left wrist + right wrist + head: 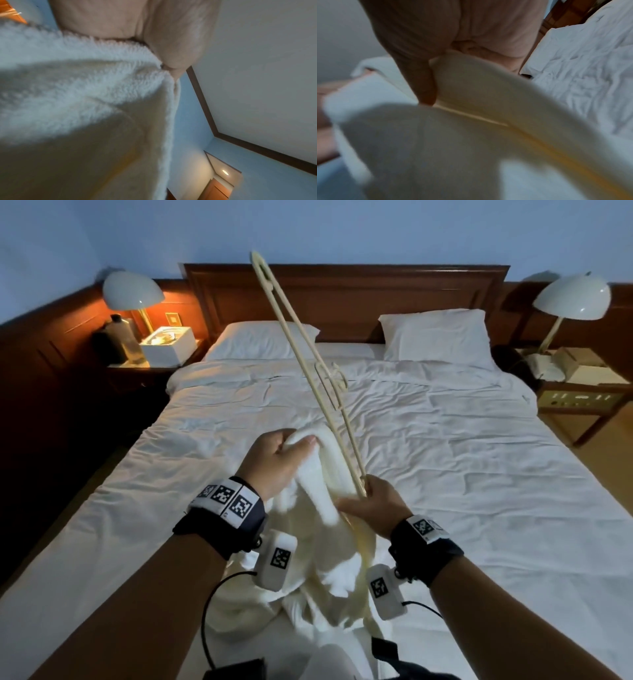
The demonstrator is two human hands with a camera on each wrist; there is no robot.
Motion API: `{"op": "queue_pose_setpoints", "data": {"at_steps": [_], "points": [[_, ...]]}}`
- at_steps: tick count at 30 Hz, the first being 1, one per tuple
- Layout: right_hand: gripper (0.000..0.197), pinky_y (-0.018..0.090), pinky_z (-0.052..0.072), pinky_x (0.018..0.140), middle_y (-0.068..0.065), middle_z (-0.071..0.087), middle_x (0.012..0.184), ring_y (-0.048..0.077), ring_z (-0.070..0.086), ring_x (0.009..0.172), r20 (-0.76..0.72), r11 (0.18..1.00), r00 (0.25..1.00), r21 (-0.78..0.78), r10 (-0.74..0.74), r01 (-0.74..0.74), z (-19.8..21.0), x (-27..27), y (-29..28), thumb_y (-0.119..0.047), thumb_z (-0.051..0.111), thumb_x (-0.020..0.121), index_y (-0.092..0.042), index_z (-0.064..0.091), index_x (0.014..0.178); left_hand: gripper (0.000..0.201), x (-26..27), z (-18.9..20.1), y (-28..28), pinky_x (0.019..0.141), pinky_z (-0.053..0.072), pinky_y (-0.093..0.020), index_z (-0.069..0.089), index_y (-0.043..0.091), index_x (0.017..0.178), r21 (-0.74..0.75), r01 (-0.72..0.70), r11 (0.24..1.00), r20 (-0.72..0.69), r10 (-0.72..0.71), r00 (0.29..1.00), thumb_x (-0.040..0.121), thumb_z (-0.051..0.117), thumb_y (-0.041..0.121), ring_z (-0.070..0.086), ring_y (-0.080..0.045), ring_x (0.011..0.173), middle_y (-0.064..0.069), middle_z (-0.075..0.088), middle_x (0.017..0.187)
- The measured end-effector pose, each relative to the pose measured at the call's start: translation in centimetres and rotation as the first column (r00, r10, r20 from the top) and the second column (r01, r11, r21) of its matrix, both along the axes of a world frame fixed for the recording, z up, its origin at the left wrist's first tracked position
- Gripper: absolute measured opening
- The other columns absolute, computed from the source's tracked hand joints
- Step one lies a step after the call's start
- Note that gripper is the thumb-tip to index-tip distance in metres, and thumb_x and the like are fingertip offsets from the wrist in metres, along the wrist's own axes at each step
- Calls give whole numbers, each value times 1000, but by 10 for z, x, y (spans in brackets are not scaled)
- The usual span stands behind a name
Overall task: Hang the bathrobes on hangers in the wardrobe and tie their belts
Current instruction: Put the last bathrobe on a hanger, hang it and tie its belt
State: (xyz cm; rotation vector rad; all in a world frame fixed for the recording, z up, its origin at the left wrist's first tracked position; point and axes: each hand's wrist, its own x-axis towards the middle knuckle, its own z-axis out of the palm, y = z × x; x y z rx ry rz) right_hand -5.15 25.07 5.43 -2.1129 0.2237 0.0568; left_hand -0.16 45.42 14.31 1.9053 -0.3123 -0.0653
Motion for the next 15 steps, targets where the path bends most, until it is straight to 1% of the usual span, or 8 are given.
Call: {"op": "queue_pose_setpoints", "data": {"at_steps": [2,4,5,6,7,9,12,15], "points": [[52,39,51,67,13,68,85,30,64,80,-65,998,997,-62,-29,25,-21,7,7,-46,79,62,-6,59,88,17,8,5,12,56,42,-22,69,17,85,1,-46,999,45,46,998,91,60,31,56,-11,62,1,63,70],[28,33,43,64,7,62,81,29,58,77,-121,986,990,-158,-78,58,-35,13,6,-28,74,73,-12,52,78,19,22,7,34,65,46,-27,67,17,83,-9,-159,987,92,159,983,88,61,34,58,-14,68,1,65,74],[23,29,41,64,4,60,82,27,56,78,-141,973,983,-214,-113,81,-41,16,2,-24,71,76,-16,49,75,22,30,7,48,71,50,-30,67,18,82,-34,-225,974,95,228,969,85,61,39,61,-16,73,1,67,77],[22,27,39,65,4,59,83,26,55,80,-155,954,976,-282,-150,102,-44,19,-2,-24,68,78,-18,48,73,25,37,7,63,79,54,-36,67,21,83,-55,-290,955,91,294,951,82,60,45,64,-19,80,0,69,83],[21,26,38,65,4,58,82,26,55,80,-166,929,970,-352,-180,112,-46,22,-6,-24,67,79,-18,48,73,28,44,8,78,84,54,-42,67,22,84,-65,-340,938,89,345,934,79,59,49,65,-22,86,-2,70,88],[17,27,37,65,5,57,80,29,57,81,-147,886,964,-443,-221,136,-42,30,-9,-24,66,81,-17,51,76,35,53,9,103,88,53,-47,68,22,90,-56,-385,921,92,388,917,78,59,54,66,-23,91,-3,70,94],[15,28,38,65,6,56,79,30,56,79,-53,872,964,-441,-262,212,-24,48,-2,-22,65,83,-11,55,86,35,61,7,133,89,53,-44,66,23,99,14,-409,912,147,403,903,83,56,53,65,-21,92,0,70,96],[17,29,35,63,3,51,71,28,51,73,59,885,955,-364,-289,290,1,68,9,-22,65,83,-12,51,81,37,68,3,162,87,52,-47,63,22,100,55,-466,883,170,452,876,85,51,54,63,-26,92,-4,67,98]]}}
